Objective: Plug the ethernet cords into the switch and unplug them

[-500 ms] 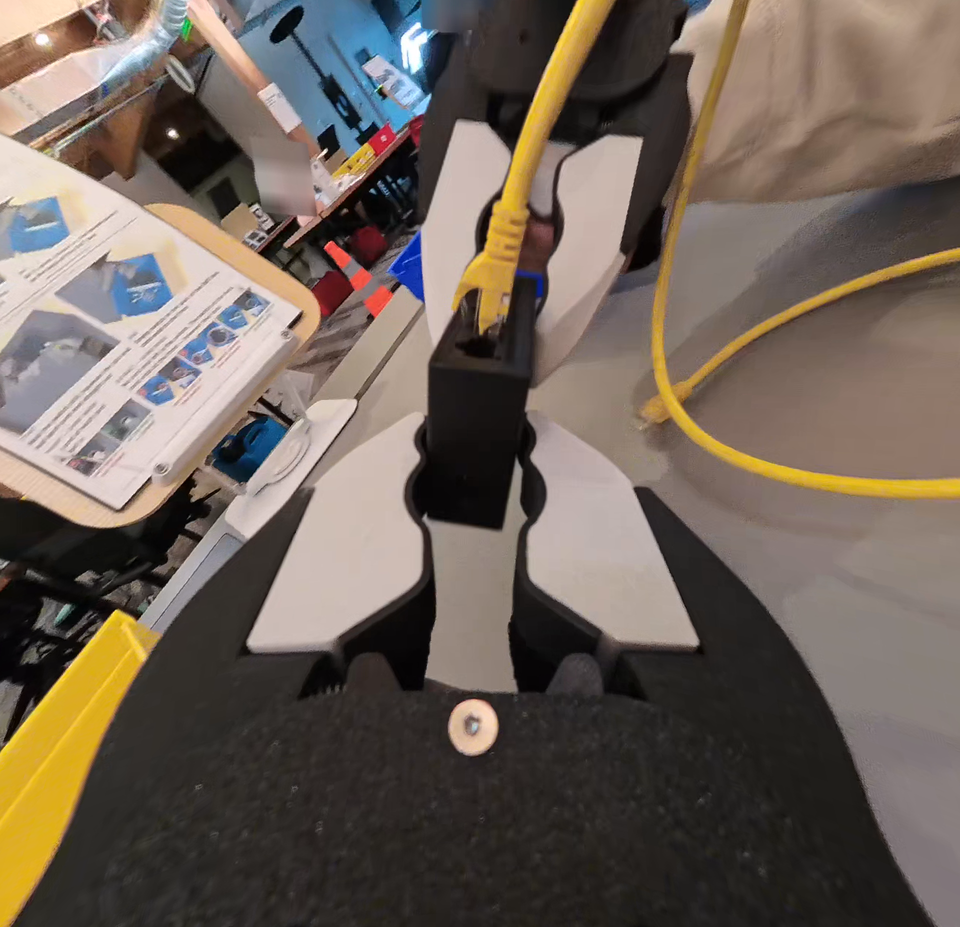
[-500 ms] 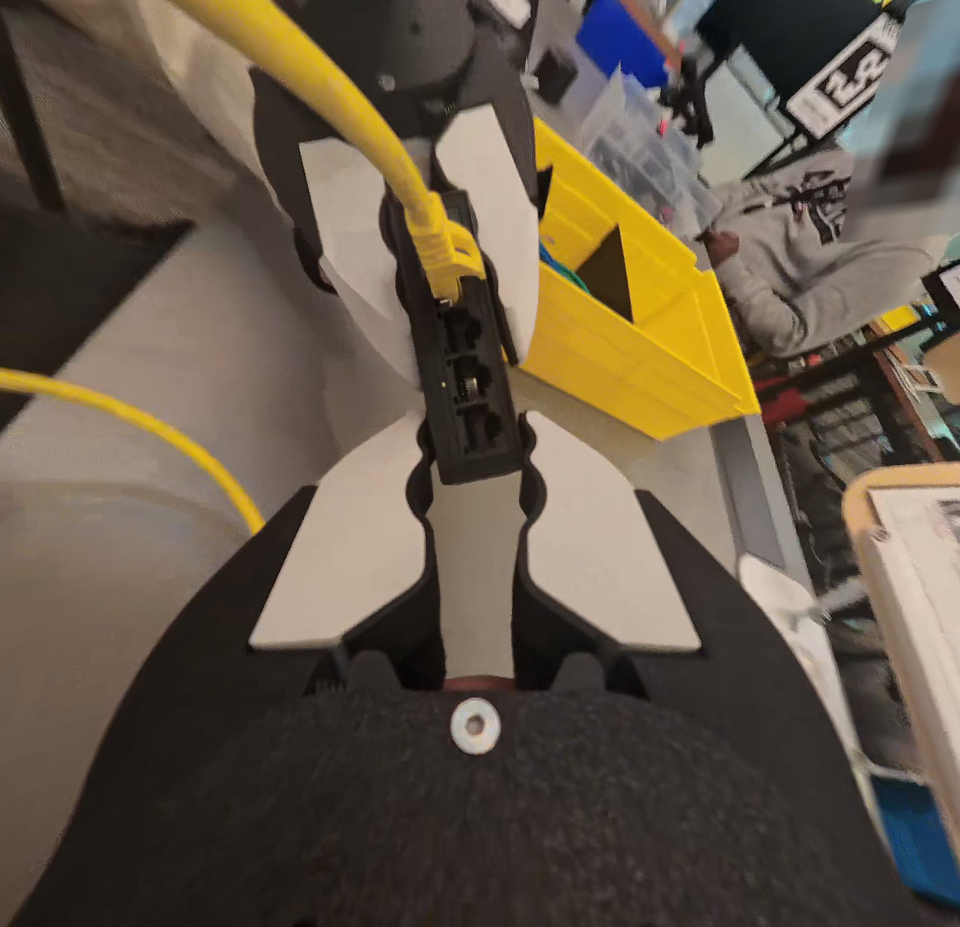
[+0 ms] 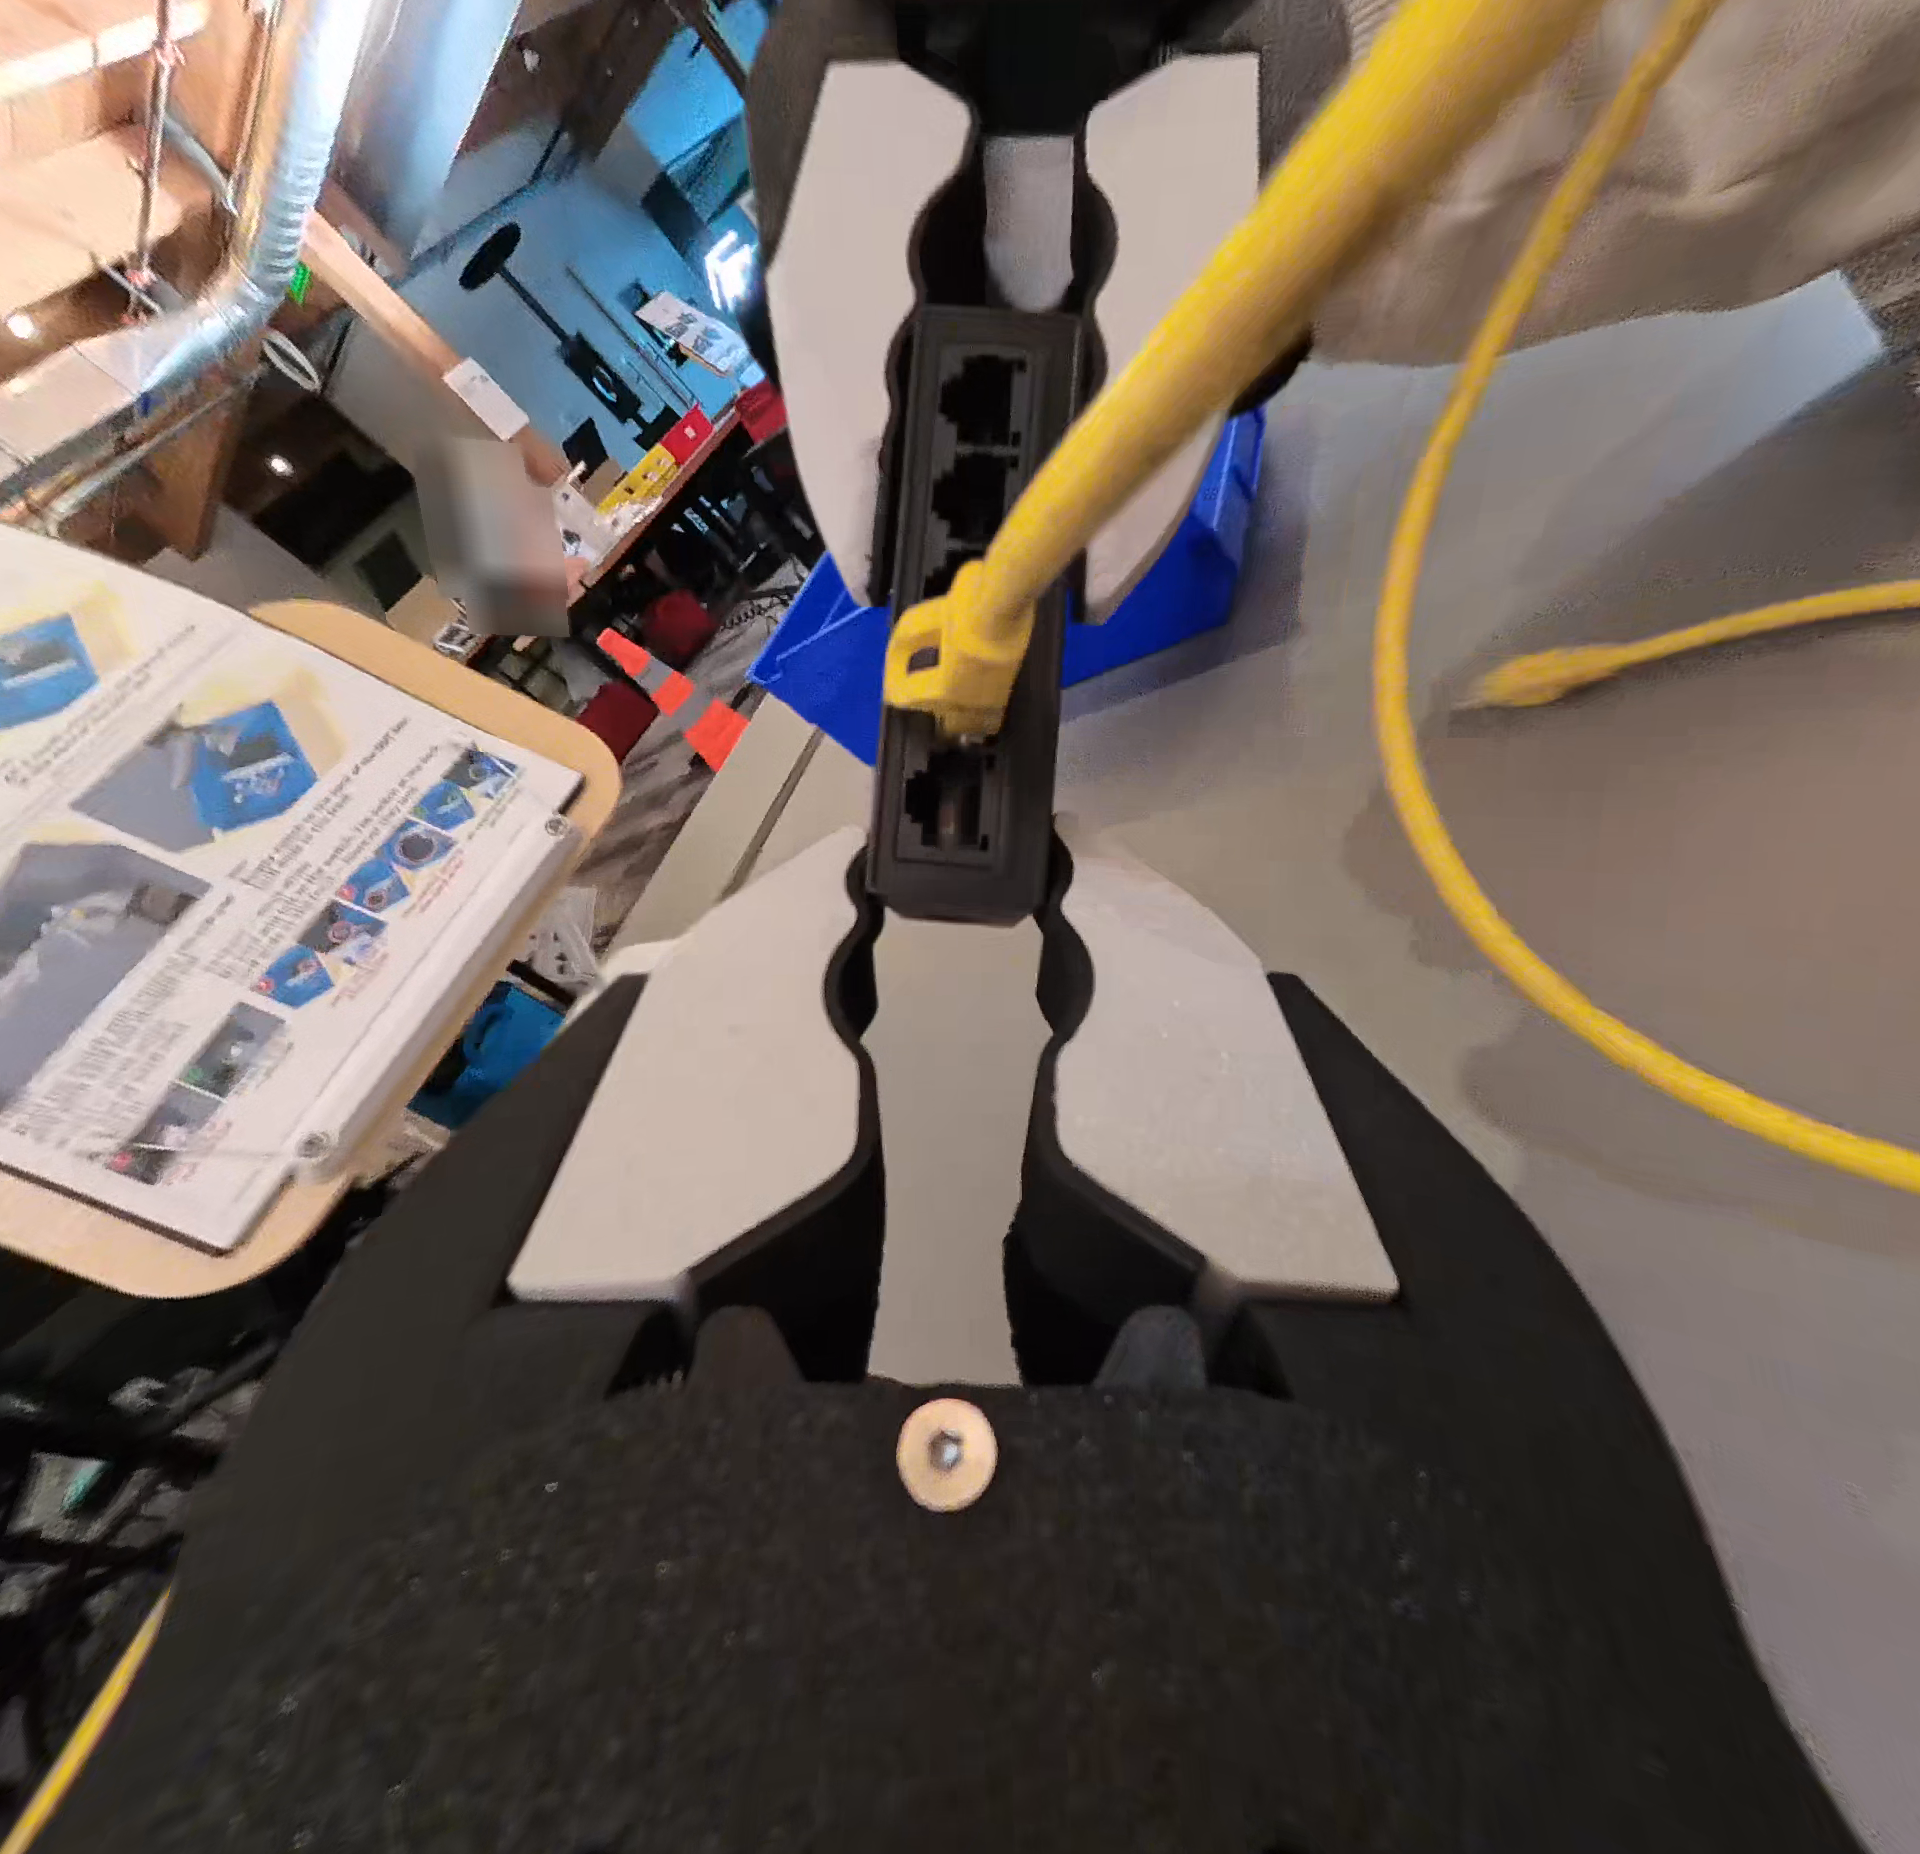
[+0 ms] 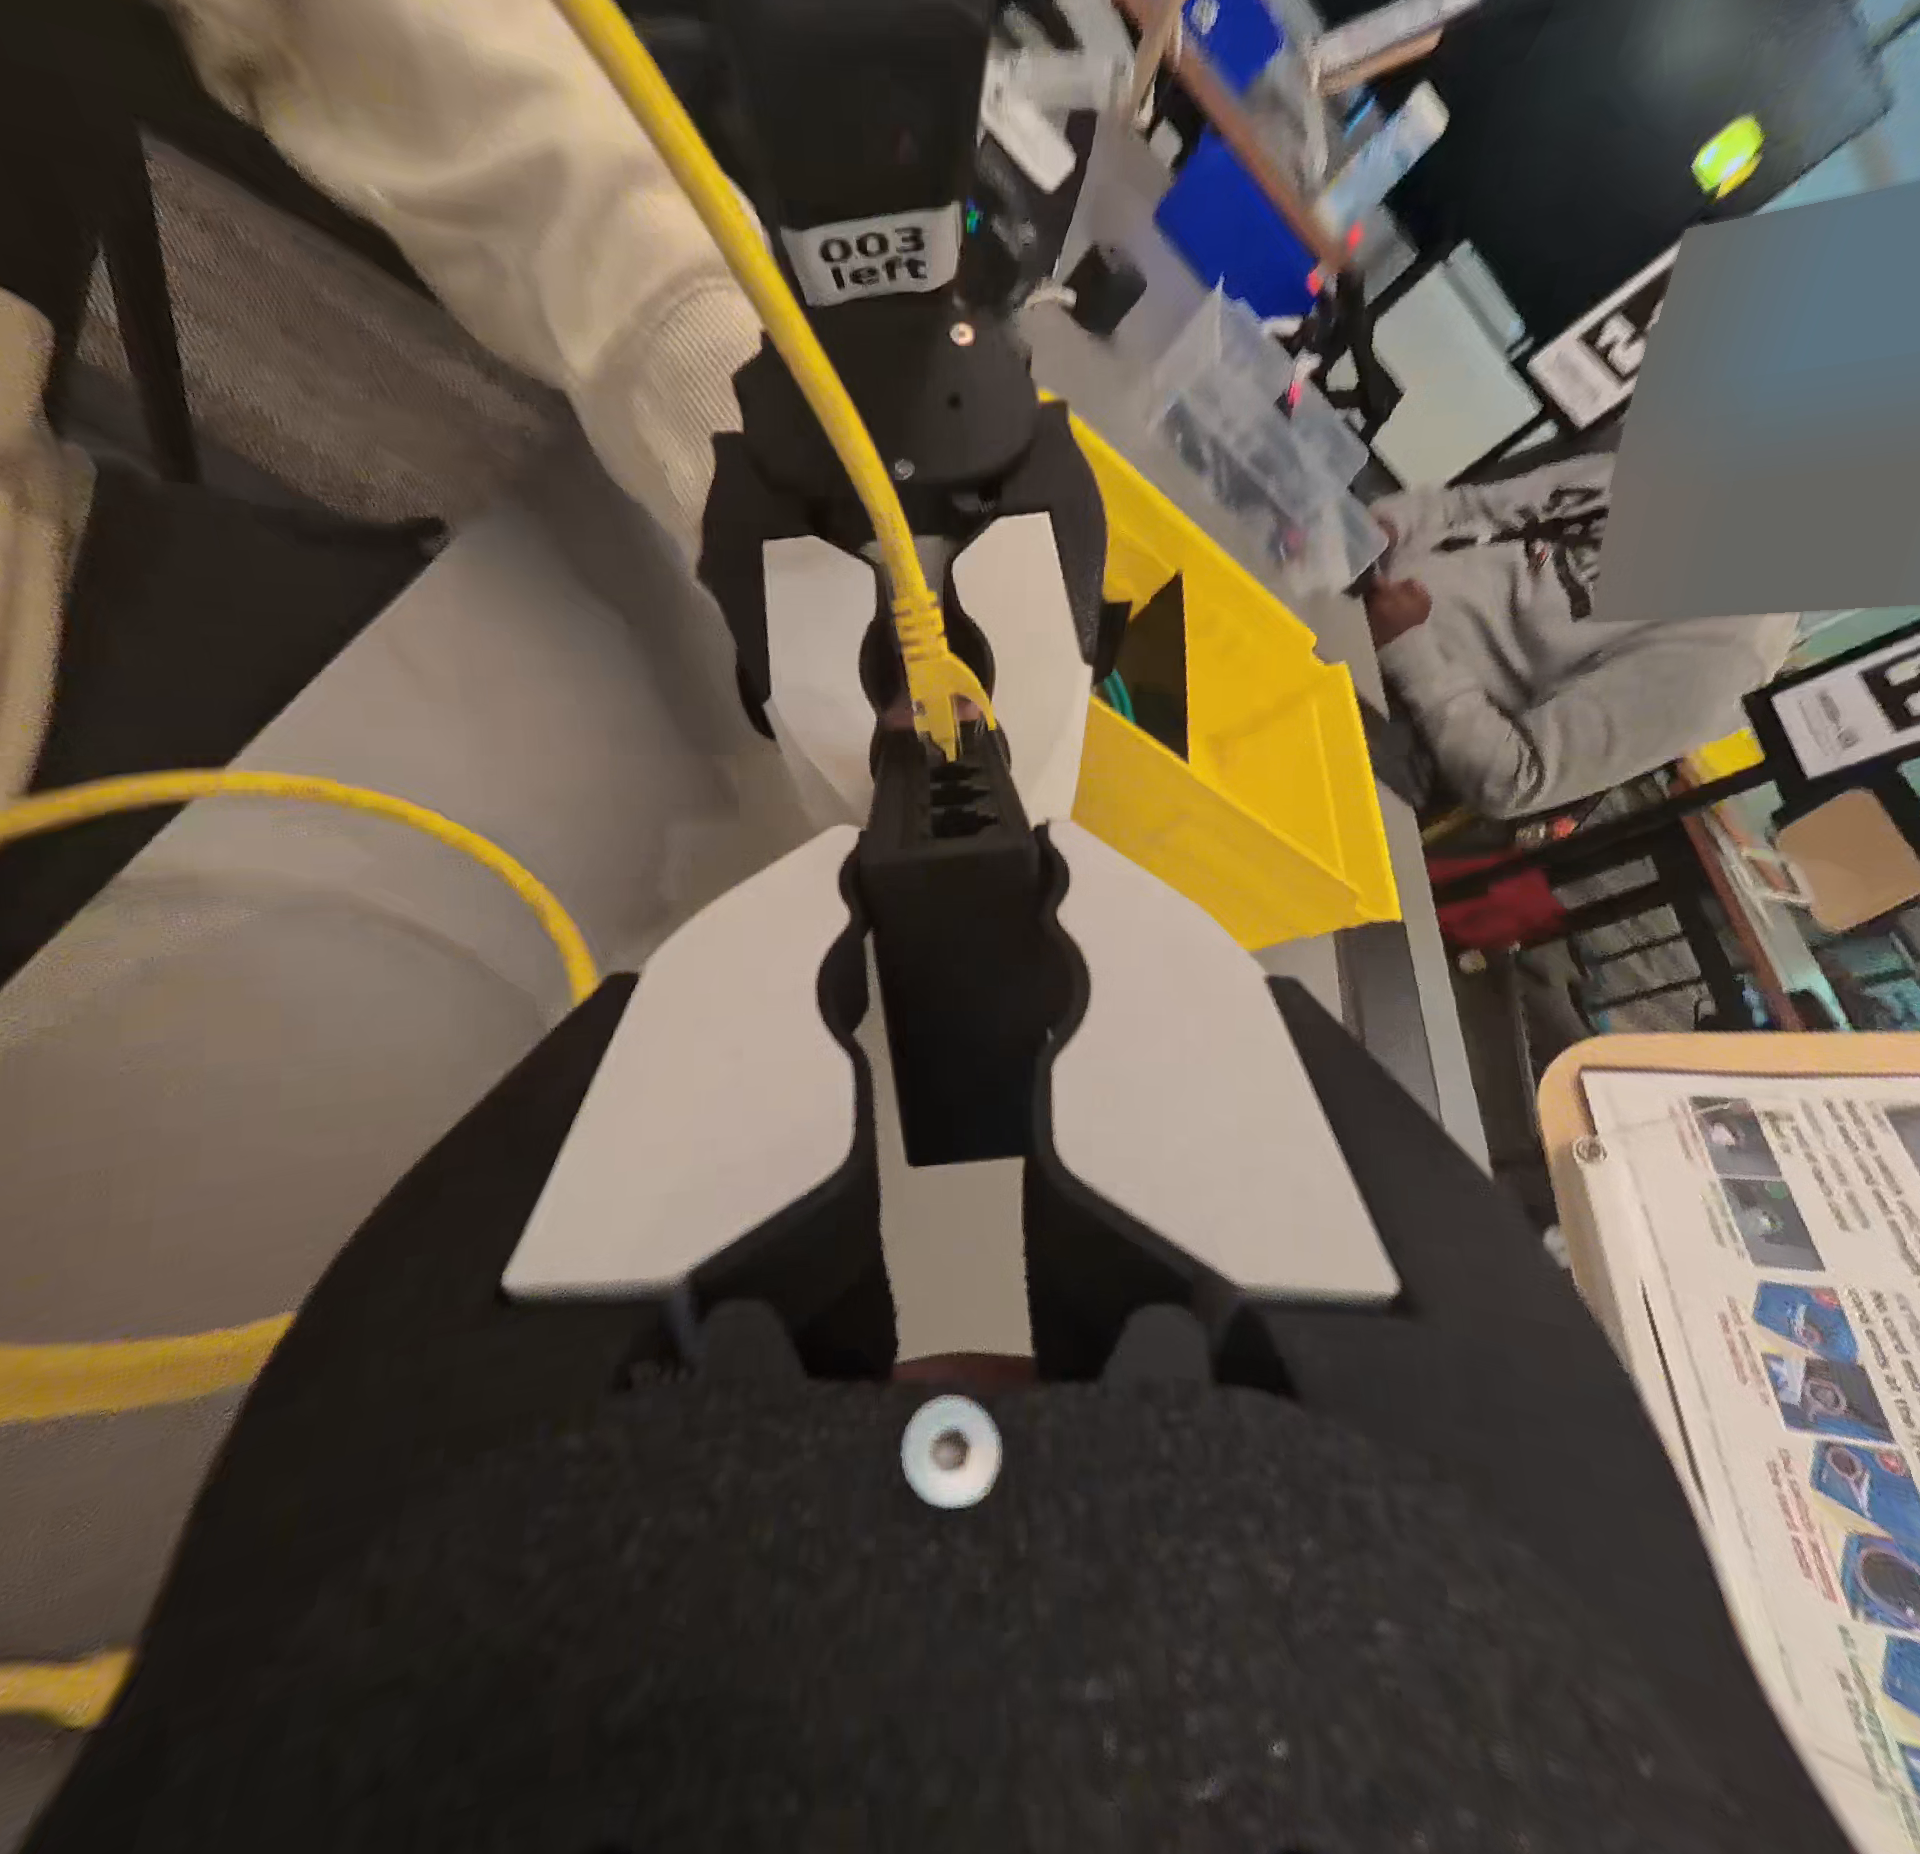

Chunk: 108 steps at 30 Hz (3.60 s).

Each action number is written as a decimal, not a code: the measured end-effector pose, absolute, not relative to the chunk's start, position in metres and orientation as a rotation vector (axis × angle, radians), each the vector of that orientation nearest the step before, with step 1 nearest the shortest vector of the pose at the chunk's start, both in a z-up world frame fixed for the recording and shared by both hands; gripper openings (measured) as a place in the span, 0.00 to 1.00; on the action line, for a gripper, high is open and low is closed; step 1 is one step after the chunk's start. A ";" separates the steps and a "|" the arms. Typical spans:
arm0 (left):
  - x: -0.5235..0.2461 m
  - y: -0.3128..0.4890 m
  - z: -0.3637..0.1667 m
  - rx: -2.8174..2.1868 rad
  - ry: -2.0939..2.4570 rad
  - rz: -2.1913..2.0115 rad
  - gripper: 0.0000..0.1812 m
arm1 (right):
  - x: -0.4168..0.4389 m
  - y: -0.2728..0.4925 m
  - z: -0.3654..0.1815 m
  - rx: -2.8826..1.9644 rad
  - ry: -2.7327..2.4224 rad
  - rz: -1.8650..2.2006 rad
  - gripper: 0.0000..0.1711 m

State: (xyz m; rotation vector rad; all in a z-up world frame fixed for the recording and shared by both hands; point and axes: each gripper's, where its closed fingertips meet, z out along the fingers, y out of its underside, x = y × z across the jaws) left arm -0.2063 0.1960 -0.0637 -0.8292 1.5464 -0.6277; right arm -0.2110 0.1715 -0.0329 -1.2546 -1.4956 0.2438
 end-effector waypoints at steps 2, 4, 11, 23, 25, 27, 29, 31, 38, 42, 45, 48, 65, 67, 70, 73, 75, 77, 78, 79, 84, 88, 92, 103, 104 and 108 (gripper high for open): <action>-0.210 0.194 -0.057 -0.779 1.553 -0.581 0.15 | -0.210 0.169 -0.033 -1.218 -1.486 0.245 0.17; -0.214 0.192 -0.053 -0.745 1.547 -0.565 0.15 | -0.206 0.169 -0.035 -1.205 -1.482 0.250 0.17; -0.214 0.193 -0.059 -0.756 1.558 -0.595 0.15 | -0.189 0.186 -0.056 -1.260 -1.531 0.173 0.20; -0.197 0.227 -0.070 -0.987 1.485 -0.560 0.17 | -0.204 0.218 -0.062 -1.280 -1.577 -0.165 0.18; -0.197 0.242 -0.064 -1.089 1.435 -0.558 0.17 | -0.199 0.231 -0.055 -1.287 -1.584 -0.242 0.18; -0.206 0.259 -0.056 -1.160 1.366 -0.550 0.10 | -0.193 0.249 -0.035 -1.267 -1.568 -0.321 0.18; -0.217 0.266 -0.051 -1.201 1.315 -0.603 0.10 | -0.176 0.275 0.003 -1.263 -1.511 -0.413 0.18; -0.227 0.270 -0.052 -1.233 1.293 -0.598 0.10 | -0.150 0.304 0.055 -1.239 -1.426 -0.546 0.18; -0.239 0.246 -0.042 -1.190 1.300 -0.579 0.09 | -0.098 0.346 0.175 -1.167 -1.341 -0.797 0.18; -0.253 0.248 -0.037 -1.196 1.285 -0.484 0.08 | -0.093 0.348 0.162 -1.185 -1.353 -0.852 0.18; -0.262 0.240 -0.042 -1.258 1.277 -0.556 0.08 | -0.101 0.344 0.110 -1.228 -1.400 -0.823 0.18; -0.272 0.225 -0.059 -1.375 1.279 -0.647 0.09 | -0.106 0.341 0.032 -1.320 -1.417 -0.782 0.18; -0.376 0.182 -0.137 -1.806 1.017 -0.799 0.24 | -0.102 0.353 -0.067 -1.419 -1.296 -0.703 0.18; -0.386 0.195 -0.140 -1.817 0.999 -0.740 0.23 | -0.099 0.353 -0.067 -1.422 -1.291 -0.709 0.18; -0.411 0.221 -0.146 -1.846 0.962 -0.601 0.23 | -0.096 0.354 -0.071 -1.434 -1.303 -0.712 0.18; -0.441 0.255 -0.140 -1.842 0.869 -0.502 0.23 | -0.098 0.354 -0.074 -1.436 -1.309 -0.705 0.18; -0.457 0.275 -0.142 -1.873 0.825 -0.495 0.23 | -0.100 0.355 -0.076 -1.440 -1.314 -0.697 0.18; -0.464 0.291 -0.148 -1.885 0.832 -0.471 0.23 | -0.102 0.355 -0.079 -1.441 -1.322 -0.693 0.18; -0.465 0.298 -0.151 -1.880 0.850 -0.456 0.23 | -0.102 0.355 -0.080 -1.445 -1.327 -0.689 0.18; -0.462 0.302 -0.155 -1.876 0.878 -0.461 0.23 | -0.102 0.355 -0.082 -1.449 -1.330 -0.686 0.18; -0.442 0.307 -0.159 -1.853 1.051 -0.449 0.08 | -0.103 0.353 -0.085 -1.451 -1.341 -0.696 0.18; -0.439 0.311 -0.105 -1.716 0.981 -0.433 0.07 | -0.101 0.353 -0.081 -1.453 -1.328 -0.685 0.18; -0.451 0.320 -0.019 -1.546 0.888 -0.353 0.07 | -0.100 0.352 -0.075 -1.451 -1.314 -0.680 0.18; -0.468 0.312 0.219 -1.165 0.872 -0.010 0.07 | -0.100 0.343 -0.049 -1.417 -1.274 -0.686 0.18; -0.465 0.306 0.233 -1.147 0.884 0.008 0.07 | -0.099 0.342 -0.047 -1.415 -1.269 -0.684 0.18; -0.459 0.276 0.287 -1.058 0.879 0.157 0.07 | -0.096 0.342 -0.043 -1.416 -1.255 -0.698 0.18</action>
